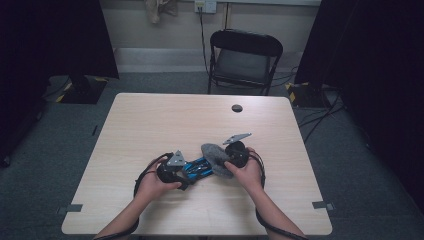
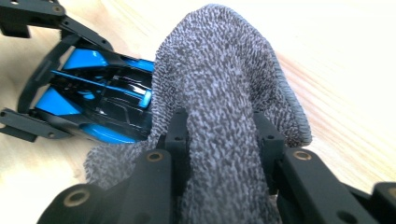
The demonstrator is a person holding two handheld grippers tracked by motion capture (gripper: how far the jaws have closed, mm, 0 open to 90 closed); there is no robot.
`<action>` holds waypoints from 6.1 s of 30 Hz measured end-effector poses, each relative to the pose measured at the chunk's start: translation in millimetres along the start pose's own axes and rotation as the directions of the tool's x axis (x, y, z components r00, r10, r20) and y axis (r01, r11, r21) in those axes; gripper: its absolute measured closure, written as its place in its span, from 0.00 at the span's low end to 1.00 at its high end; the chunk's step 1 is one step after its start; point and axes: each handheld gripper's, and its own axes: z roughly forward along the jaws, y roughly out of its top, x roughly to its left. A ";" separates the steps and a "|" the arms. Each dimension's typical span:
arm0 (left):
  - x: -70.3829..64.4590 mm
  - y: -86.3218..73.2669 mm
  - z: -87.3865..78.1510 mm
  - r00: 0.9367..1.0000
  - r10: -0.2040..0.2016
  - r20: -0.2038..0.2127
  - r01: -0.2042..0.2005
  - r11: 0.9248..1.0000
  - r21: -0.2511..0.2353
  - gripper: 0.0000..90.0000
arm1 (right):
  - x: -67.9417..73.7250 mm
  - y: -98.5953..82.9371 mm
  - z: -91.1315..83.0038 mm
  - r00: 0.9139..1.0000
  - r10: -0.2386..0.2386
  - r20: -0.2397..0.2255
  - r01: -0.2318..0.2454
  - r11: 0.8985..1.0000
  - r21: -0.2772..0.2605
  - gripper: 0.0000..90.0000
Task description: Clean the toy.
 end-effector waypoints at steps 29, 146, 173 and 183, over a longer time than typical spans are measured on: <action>0.2 0.0 0.0 1.000 0.002 0.000 -0.002 1.000 0.000 0.27 | 74.4 14.2 6.5 0.973 -0.182 -0.138 0.178 0.983 -0.040 0.74; -0.2 -0.1 0.0 1.000 -0.002 -0.002 0.002 1.000 0.000 0.27 | 29.2 3.2 -0.2 0.995 -0.084 -0.050 0.082 0.996 -0.024 0.72; -0.3 -0.1 -0.1 1.000 -0.002 -0.002 0.002 1.000 0.001 0.27 | -6.8 -6.4 -4.0 0.999 -0.011 0.032 0.011 1.000 0.001 0.72; -0.2 0.0 0.0 1.000 -0.001 -0.002 0.001 1.000 0.000 0.27 | -16.7 -11.9 -4.2 0.998 0.007 0.064 -0.008 1.000 0.010 0.72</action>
